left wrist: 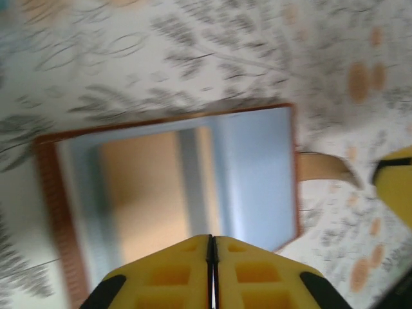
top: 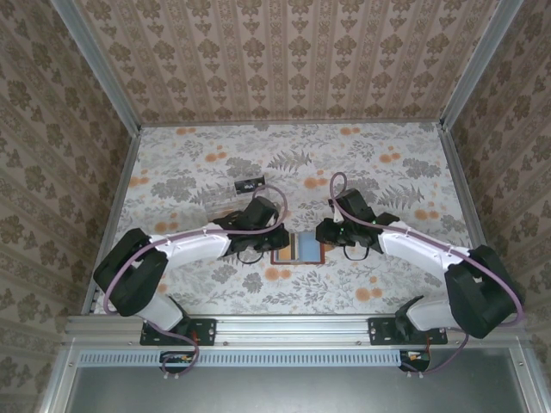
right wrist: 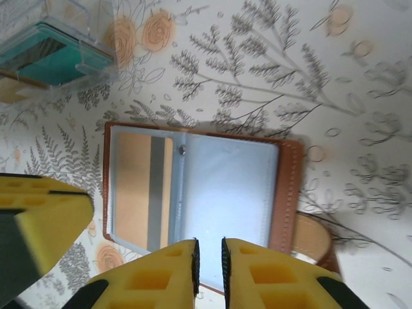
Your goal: Take the credit cards out of the card holder
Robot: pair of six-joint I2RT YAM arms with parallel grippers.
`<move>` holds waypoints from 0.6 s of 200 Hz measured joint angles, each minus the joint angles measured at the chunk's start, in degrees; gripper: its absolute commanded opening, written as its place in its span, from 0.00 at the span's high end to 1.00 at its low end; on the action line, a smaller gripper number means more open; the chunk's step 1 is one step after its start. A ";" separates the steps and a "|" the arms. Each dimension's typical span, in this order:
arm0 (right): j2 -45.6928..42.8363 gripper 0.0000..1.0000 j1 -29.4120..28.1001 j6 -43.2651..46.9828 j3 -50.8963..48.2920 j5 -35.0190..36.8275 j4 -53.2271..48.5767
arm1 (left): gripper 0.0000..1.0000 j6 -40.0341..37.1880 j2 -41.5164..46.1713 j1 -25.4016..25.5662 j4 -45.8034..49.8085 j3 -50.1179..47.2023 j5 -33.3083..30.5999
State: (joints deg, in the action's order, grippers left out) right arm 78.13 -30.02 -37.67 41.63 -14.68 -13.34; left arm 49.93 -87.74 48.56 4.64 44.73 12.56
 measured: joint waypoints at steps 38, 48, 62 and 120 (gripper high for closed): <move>5.90 0.83 -0.72 -2.10 0.42 -5.33 3.78 | 1.00 -0.24 -0.66 -0.66 0.72 -2.25 -0.39; 7.04 0.83 -0.87 -2.84 0.42 -6.49 4.68 | 1.00 -0.22 -1.05 -0.66 0.33 -2.60 -0.37; 8.57 0.81 -1.03 -3.56 0.44 -7.91 6.10 | 1.00 -0.20 -1.75 -0.66 -0.24 -3.10 -0.37; 12.74 0.80 -1.84 -4.85 1.90 -11.08 8.85 | 1.00 0.37 -2.32 -0.66 -1.90 -3.65 -0.13</move>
State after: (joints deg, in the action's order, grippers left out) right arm 90.87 -31.86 -42.52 43.53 -25.76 -4.49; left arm 50.30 -90.06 47.90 2.74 41.08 12.43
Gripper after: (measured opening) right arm 0.202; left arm 0.048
